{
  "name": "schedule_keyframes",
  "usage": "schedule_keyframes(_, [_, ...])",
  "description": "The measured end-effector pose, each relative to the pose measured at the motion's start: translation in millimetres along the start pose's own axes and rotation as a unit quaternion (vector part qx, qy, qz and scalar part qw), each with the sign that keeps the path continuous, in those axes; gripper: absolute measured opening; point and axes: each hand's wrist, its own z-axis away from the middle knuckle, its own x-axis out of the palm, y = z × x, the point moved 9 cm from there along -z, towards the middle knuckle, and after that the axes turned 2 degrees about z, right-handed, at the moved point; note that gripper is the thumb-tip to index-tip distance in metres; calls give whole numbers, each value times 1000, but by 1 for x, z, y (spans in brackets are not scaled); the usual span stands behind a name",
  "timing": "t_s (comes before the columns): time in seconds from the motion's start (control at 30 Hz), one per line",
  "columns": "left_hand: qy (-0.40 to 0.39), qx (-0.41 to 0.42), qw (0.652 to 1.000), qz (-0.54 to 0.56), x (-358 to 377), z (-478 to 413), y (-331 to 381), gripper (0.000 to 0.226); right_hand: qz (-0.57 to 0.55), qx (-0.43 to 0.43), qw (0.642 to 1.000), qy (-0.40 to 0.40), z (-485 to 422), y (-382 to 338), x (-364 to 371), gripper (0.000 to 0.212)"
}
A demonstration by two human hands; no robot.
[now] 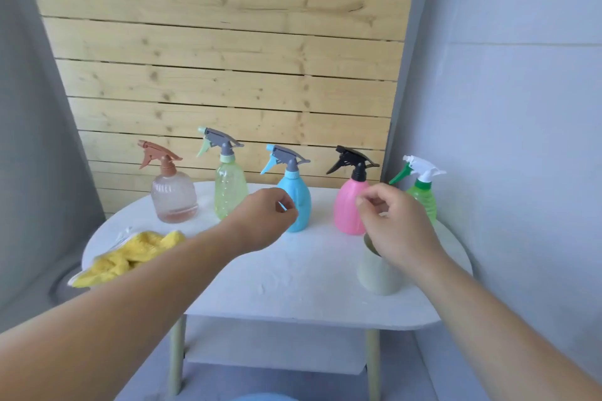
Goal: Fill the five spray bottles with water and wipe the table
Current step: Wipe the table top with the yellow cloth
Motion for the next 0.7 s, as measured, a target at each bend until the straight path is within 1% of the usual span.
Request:
schedule_keyframes(0.07, [56, -24, 997, -55, -35, 18, -45, 13, 7, 4, 997, -79, 16, -13, 41, 13])
schedule_keyframes(0.13, [91, -50, 986, -131, -62, 33, -91, 25, 24, 10, 989, -147, 31, -16, 77, 13])
schedule_keyframes(0.23, [69, -135, 954, -257, -89, 56, -162, 47, 102, 10, 972, -213, 51, -6, 121, 19])
schedule_keyframes(0.3, [42, -172, 938, -298, -98, 68, -199, 58, 182, 5, 957, -224, 58, 9, 134, 27])
schedule_keyframes(0.37, [13, -168, 933, -319, -100, 76, -223, 63, 245, -5, 941, -231, 66, 23, 139, 30])
schedule_keyframes(0.47, [-13, -150, 934, -324, -98, 81, -243, 74, 321, -27, 918, -233, 84, 38, 135, 31])
schedule_keyframes(0.53, [-9, -140, 944, -297, -97, 83, -249, 90, 359, -60, 902, -232, 93, 42, 135, 33])
schedule_keyframes(0.6, [-1, -127, 949, -288, -91, 84, -250, 99, 370, -80, 895, -238, 98, 44, 135, 43])
schedule_keyframes(0.7, [2, -108, 948, -298, -77, 82, -242, 96, 347, -83, 906, -228, 98, 49, 133, 48])
